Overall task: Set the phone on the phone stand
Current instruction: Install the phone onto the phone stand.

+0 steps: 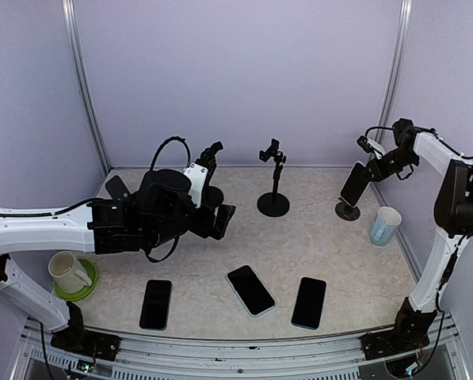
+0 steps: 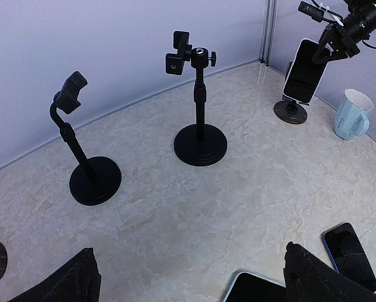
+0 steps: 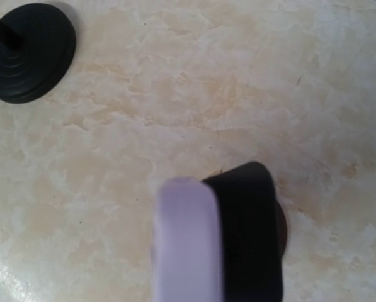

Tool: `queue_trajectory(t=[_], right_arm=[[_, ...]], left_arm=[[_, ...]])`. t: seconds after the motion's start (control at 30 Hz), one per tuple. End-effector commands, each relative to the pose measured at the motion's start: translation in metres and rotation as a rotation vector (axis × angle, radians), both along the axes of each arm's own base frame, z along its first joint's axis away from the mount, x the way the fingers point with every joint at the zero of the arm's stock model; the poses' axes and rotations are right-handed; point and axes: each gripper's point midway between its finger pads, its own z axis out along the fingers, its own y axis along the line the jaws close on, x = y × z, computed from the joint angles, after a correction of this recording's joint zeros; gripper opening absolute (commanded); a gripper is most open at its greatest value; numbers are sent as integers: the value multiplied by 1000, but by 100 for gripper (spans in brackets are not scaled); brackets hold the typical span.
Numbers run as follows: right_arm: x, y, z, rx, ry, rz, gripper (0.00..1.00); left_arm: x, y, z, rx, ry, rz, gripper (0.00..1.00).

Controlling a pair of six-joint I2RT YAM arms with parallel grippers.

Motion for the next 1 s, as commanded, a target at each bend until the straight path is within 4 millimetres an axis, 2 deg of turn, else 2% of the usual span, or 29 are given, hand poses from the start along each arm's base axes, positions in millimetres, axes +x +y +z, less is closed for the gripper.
queue_trajectory(t=[0.0, 0.57, 0.97], right_arm=[[10, -3, 5, 10, -35, -1, 5], [14, -10, 4, 19, -27, -37, 10], [19, -6, 3, 62, -12, -27, 15]], left_arm=[[3, -2, 6, -25, -12, 3, 99], [4, -2, 6, -21, -16, 5, 99], [5, -2, 6, -27, -15, 4, 99]])
